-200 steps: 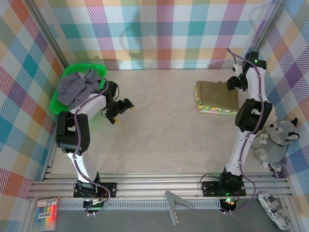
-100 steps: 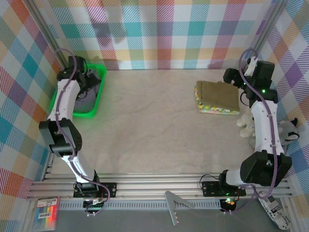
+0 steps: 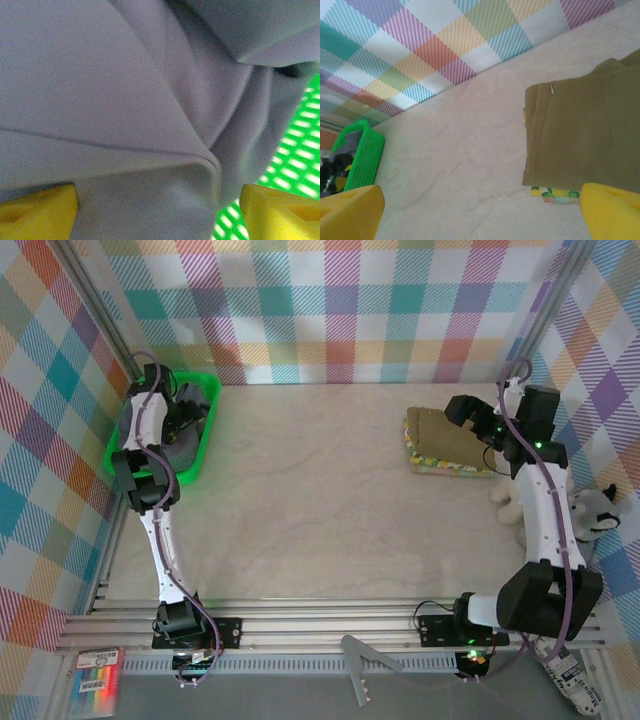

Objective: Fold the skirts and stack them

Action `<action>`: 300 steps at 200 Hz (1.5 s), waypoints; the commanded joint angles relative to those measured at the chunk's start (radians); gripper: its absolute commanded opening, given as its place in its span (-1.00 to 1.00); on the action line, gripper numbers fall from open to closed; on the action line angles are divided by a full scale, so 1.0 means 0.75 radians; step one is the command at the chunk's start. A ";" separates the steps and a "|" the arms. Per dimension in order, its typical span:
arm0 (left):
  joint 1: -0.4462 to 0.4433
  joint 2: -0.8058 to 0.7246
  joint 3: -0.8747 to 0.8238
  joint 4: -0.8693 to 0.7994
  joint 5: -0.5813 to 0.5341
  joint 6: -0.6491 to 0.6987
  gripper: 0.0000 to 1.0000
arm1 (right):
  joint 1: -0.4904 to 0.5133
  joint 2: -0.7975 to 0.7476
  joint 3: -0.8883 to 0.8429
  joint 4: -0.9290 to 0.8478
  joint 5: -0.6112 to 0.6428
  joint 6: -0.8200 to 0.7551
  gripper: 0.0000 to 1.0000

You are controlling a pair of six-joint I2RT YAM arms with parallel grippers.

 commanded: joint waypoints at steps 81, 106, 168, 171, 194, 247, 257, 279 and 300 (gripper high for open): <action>0.006 -0.493 -0.321 0.210 0.114 0.023 -1.00 | -0.018 -0.200 -0.157 0.144 0.050 0.020 0.98; 0.006 -0.706 -0.477 0.341 0.130 -0.009 -1.00 | -0.026 -0.255 -0.268 0.267 0.073 0.069 0.98; -0.004 -1.018 -0.594 0.539 0.388 -0.227 -1.00 | -0.027 -0.173 -0.311 0.181 0.217 0.355 0.98; -0.007 -1.031 -0.593 0.550 0.393 -0.236 -1.00 | -0.026 -0.168 -0.312 0.185 0.208 0.369 0.98; -0.062 -1.101 -0.539 0.589 0.444 -0.245 -1.00 | -0.025 -0.141 -0.333 0.256 0.152 0.456 0.98; -0.337 -1.064 -0.253 0.460 0.550 -0.141 -1.00 | -0.025 -0.094 -0.295 0.272 -0.021 0.456 0.98; -0.402 -1.038 -0.205 0.448 0.557 -0.121 -1.00 | -0.024 -0.092 -0.286 0.254 -0.038 0.446 0.98; -0.538 -0.949 -0.082 0.398 0.571 -0.067 -1.00 | -0.023 -0.097 -0.287 0.244 -0.067 0.420 0.98; -0.625 -0.833 0.029 0.361 0.600 -0.049 -1.00 | -0.023 -0.096 -0.288 0.237 -0.090 0.410 0.98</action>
